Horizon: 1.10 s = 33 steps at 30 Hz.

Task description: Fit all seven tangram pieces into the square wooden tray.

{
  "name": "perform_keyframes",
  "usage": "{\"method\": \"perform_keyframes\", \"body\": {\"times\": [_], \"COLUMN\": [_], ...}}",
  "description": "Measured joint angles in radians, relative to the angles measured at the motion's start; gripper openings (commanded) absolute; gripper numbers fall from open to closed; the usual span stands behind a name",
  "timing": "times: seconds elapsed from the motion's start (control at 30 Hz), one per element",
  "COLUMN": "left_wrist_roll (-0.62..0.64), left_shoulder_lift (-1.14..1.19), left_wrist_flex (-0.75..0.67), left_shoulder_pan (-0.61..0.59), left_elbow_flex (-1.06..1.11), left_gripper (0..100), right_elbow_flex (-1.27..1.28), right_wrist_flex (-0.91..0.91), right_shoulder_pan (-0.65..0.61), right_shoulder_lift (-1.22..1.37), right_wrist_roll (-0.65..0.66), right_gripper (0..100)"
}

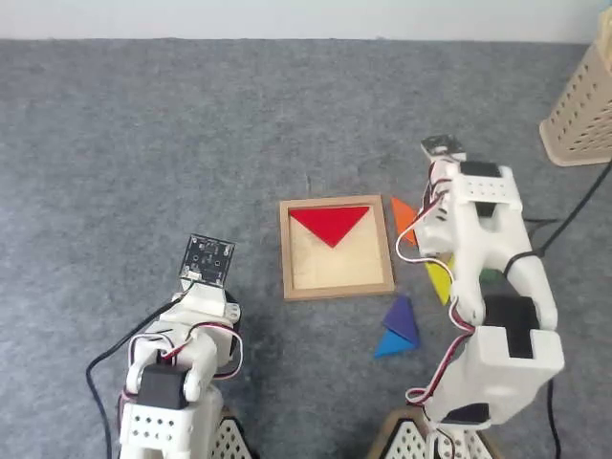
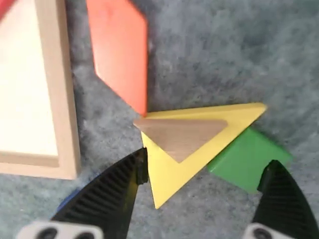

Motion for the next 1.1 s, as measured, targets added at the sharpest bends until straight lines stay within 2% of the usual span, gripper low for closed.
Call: {"method": "perform_keyframes", "body": {"times": [0.13, 0.37, 0.63, 0.7, 0.87, 1.1], "left_wrist_roll": [0.0, 0.0, 0.0, 0.0, 0.0, 0.0], "left_shoulder_lift": [0.0, 0.0, 0.0, 0.0, 0.0, 0.0], "left_wrist_flex": [0.0, 0.0, 0.0, 0.0, 0.0, 0.0], "left_shoulder_pan": [0.0, 0.002, 0.003, 0.0, 0.003, 0.002], "left_elbow_flex": [0.0, 0.0, 0.0, 0.0, 0.0, 0.0], "left_gripper": [1, 1, 1, 1, 1, 1], "right_elbow_flex": [-0.035, -0.054, -0.15, -0.15, -0.152, -0.163], "right_wrist_flex": [0.017, -0.043, -0.055, -0.054, -0.054, -0.054], "right_shoulder_pan": [-0.006, -0.104, -0.063, -0.041, -0.018, -0.006], "right_shoulder_lift": [0.002, 0.158, 0.253, 0.255, 0.259, 0.275], "right_wrist_roll": [-0.074, -0.235, -0.377, -0.4, -0.408, -0.413], "right_gripper": [35.1, 35.1, 35.0, 34.8, 25.1, 18.6]}}
